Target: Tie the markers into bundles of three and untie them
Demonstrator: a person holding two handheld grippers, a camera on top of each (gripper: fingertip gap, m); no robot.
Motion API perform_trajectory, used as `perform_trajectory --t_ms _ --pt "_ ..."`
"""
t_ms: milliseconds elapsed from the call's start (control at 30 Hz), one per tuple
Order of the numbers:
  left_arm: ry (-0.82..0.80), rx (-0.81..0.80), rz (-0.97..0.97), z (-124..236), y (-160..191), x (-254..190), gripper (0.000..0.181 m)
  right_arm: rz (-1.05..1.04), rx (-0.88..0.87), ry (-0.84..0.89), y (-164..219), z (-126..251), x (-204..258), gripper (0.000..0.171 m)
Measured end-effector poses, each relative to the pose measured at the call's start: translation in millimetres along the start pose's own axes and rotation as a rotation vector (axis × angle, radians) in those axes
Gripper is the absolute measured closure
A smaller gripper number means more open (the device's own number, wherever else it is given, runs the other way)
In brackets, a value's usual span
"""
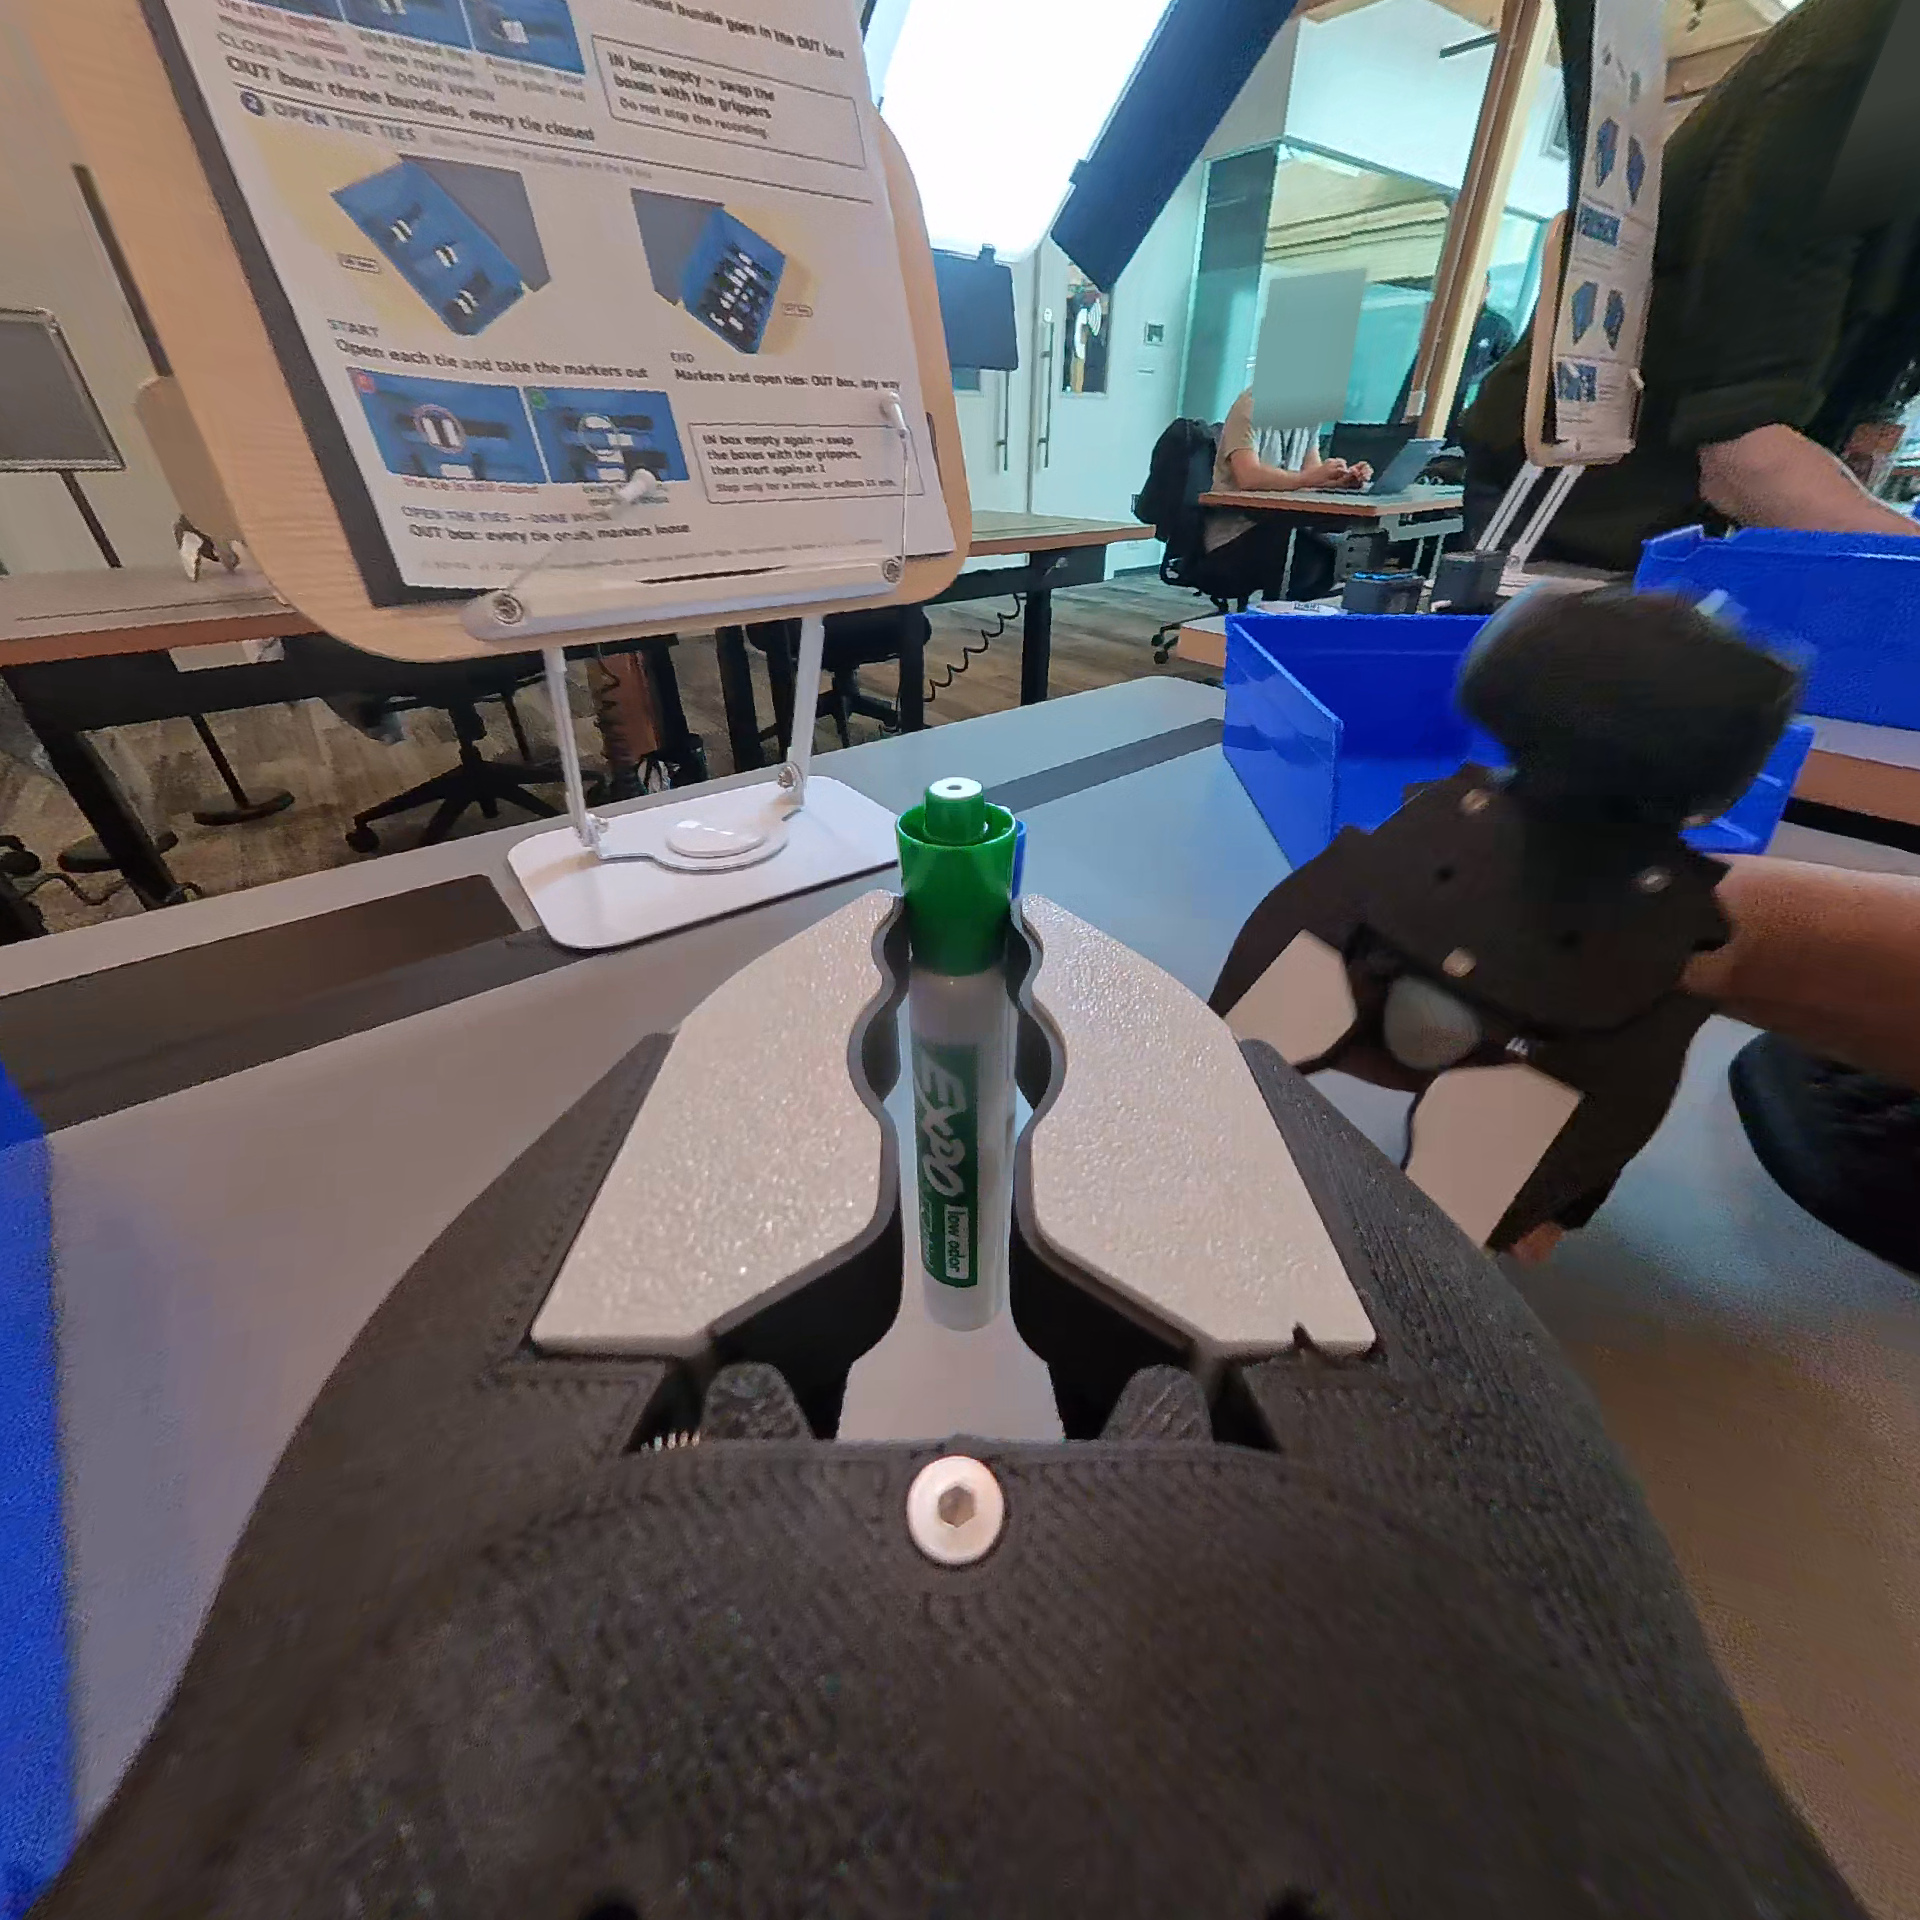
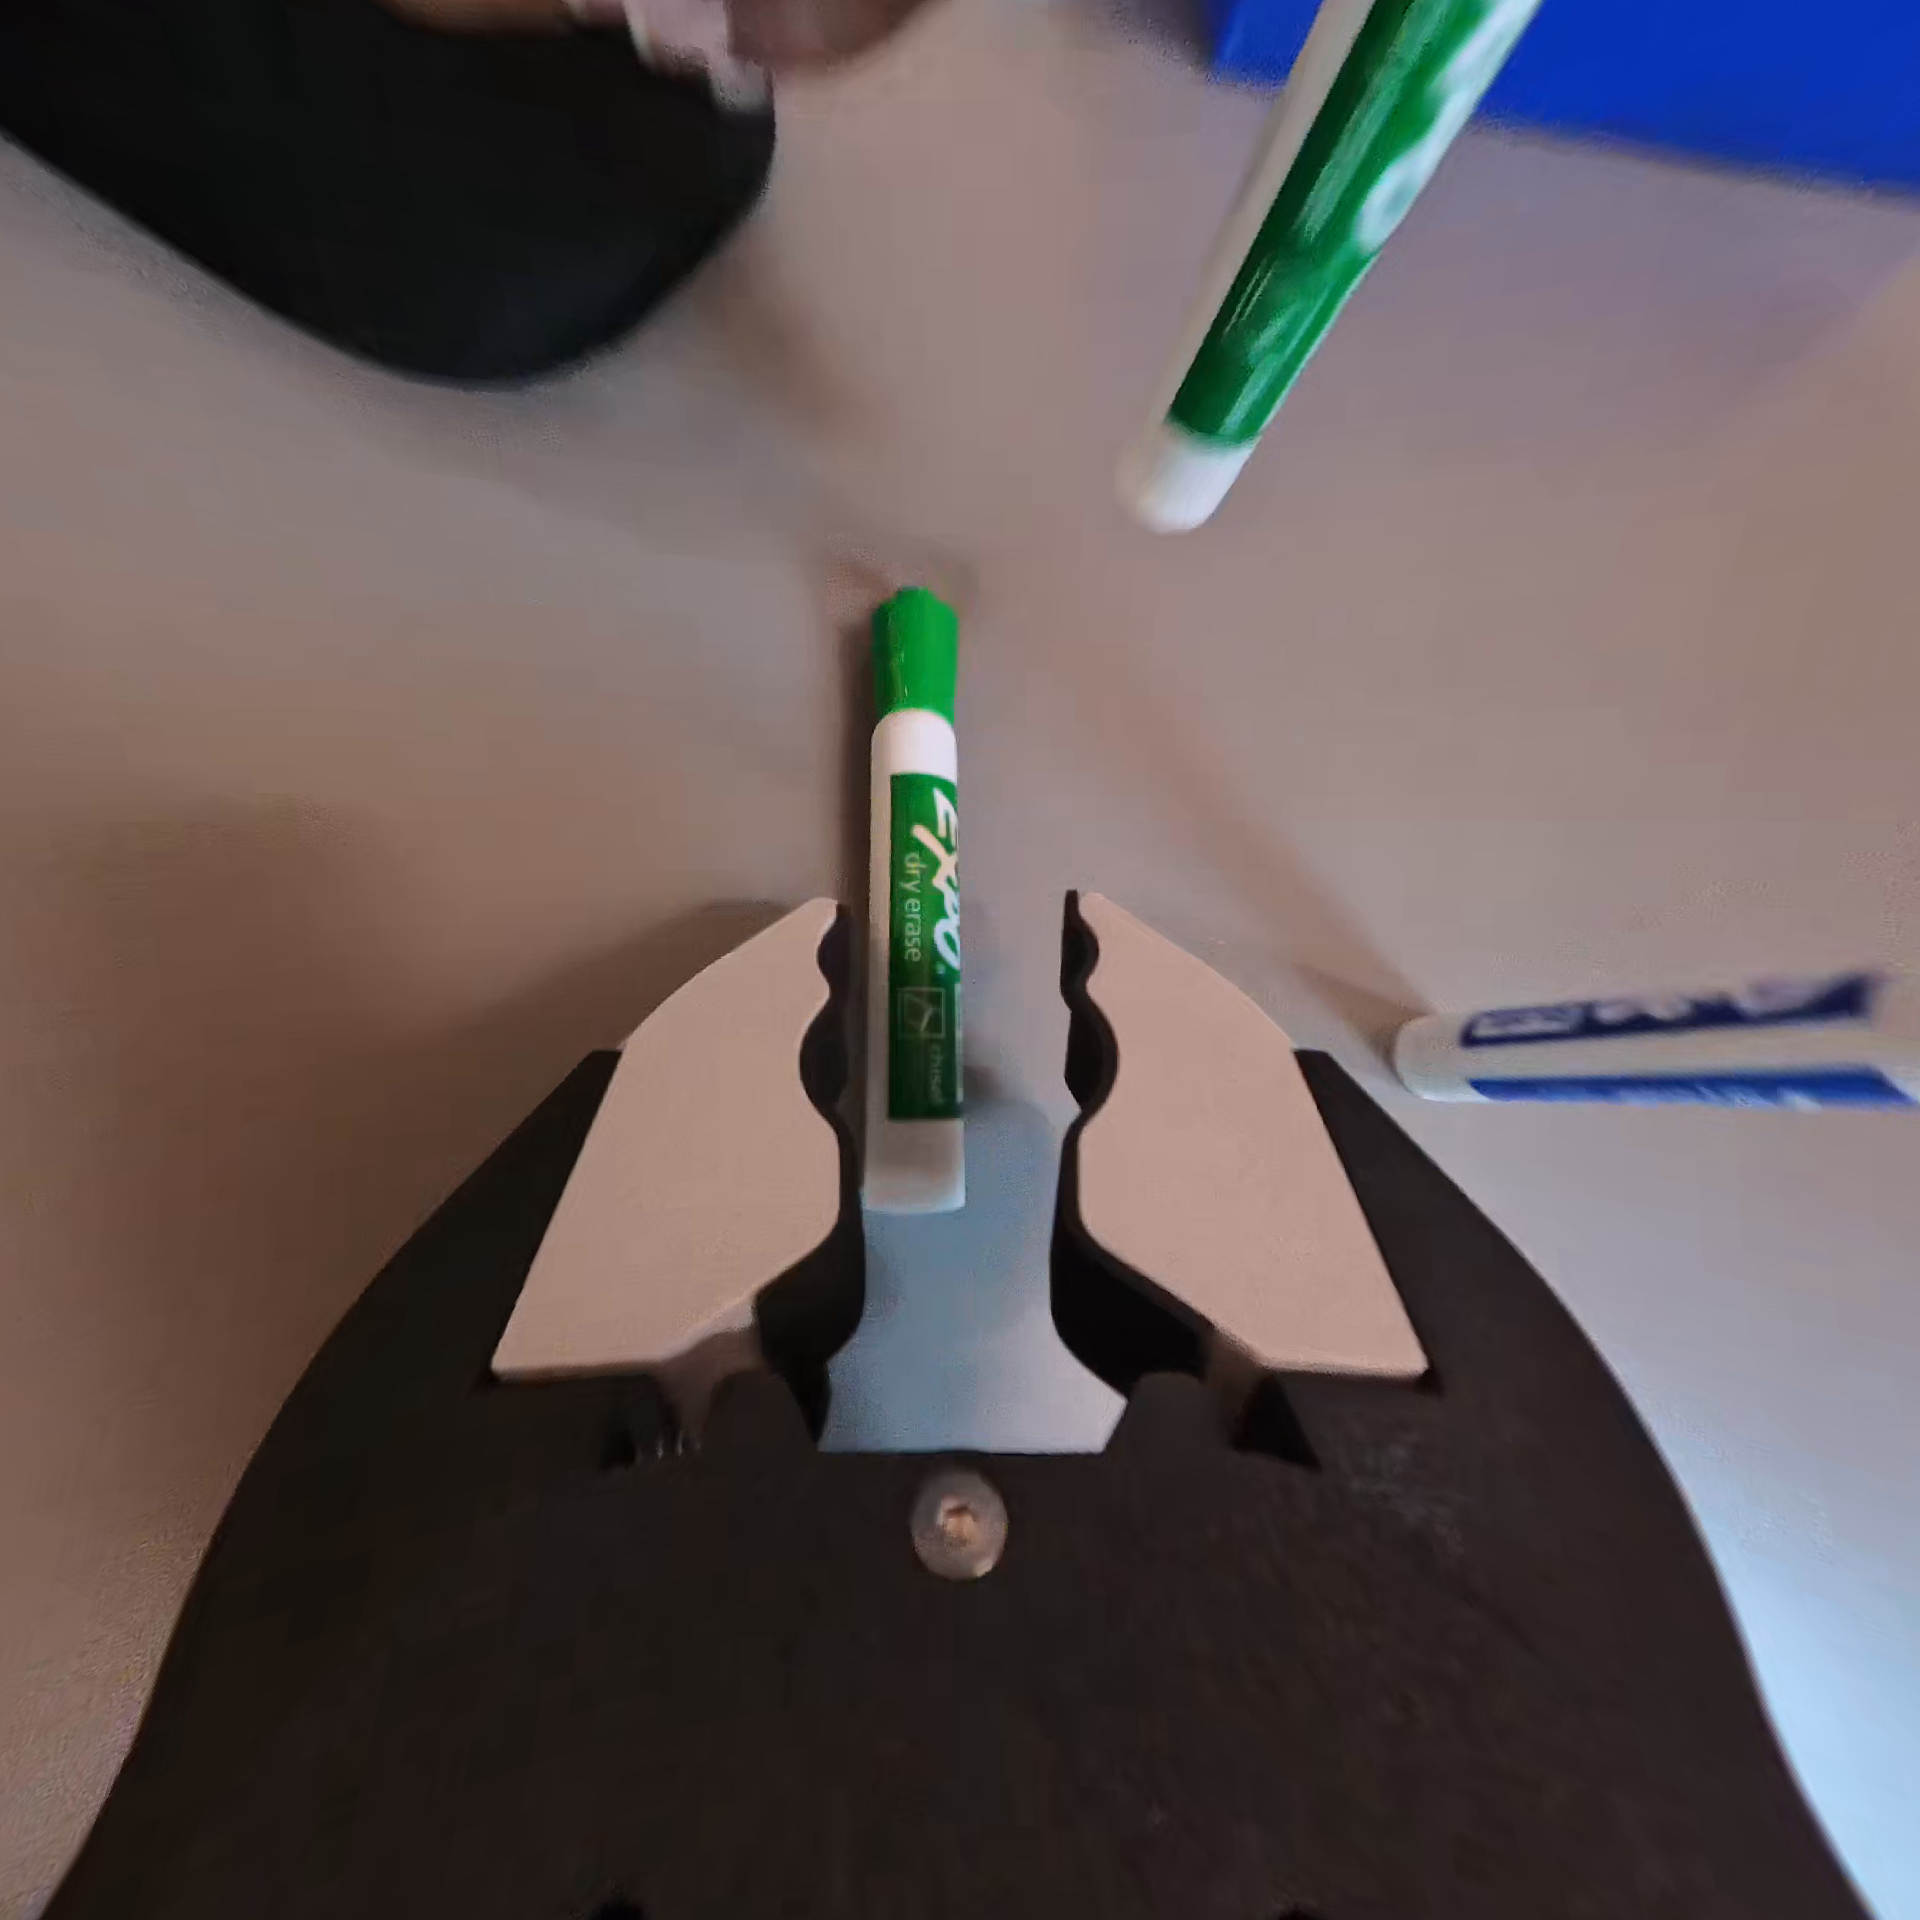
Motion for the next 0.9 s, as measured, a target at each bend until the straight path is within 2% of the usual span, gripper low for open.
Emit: perform_trajectory --t_ms 33,100,200,300,467,600,700,900 --pt "0.001 0.0 0.002 2.6 -2.0 3.6 0.163 0.027 0.067 -0.018 -0.1 -9.4 -0.3 0.133" --pt "-0.002 0.001 -0.001 7.7 -4.8 10.3 0.163 0.048 0.105 -0.068 -5.7 -17.0 0.5 0.153" --pt "0.024 0.01 0.006 10.9 -4.0 17.2 0.163 0.085 0.095 -0.037 -5.3 -12.0 -2.5 0.153" --pt "0.079 0.004 0.014 6.8 -2.4 21.0 0.163 -0.027 -0.135 -0.008 -2.1 14.6 -10.6 0.153" --pt "0.269 -0.041 0.048 -13.4 -4.7 16.3 0.162 -0.266 -0.637 0.178 9.9 70.0 -30.9 0.153" --pt "0.501 -0.086 0.105 -37.6 -3.6 -6.2 0.163 -0.354 -0.807 0.223 12.4 73.2 -25.9 0.153" --pt "0.605 -0.115 0.123 -50.2 -4.0 -19.5 0.163 -0.342 -0.788 0.184 8.2 63.2 -19.6 0.152" --pt "0.635 -0.076 0.108 -54.2 10.2 -25.5 0.162 -0.289 -0.664 0.142 12.4 55.4 -16.5 0.153"
Point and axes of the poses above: each gripper's, where its closed fingertips meet, z back along the fingers, y out of its underside, x = y × z across the jaws, the point moved 8 cm from there along z, back along the fingers, and after that the axes turned 8 degrees about y, right-handed, at the moved point
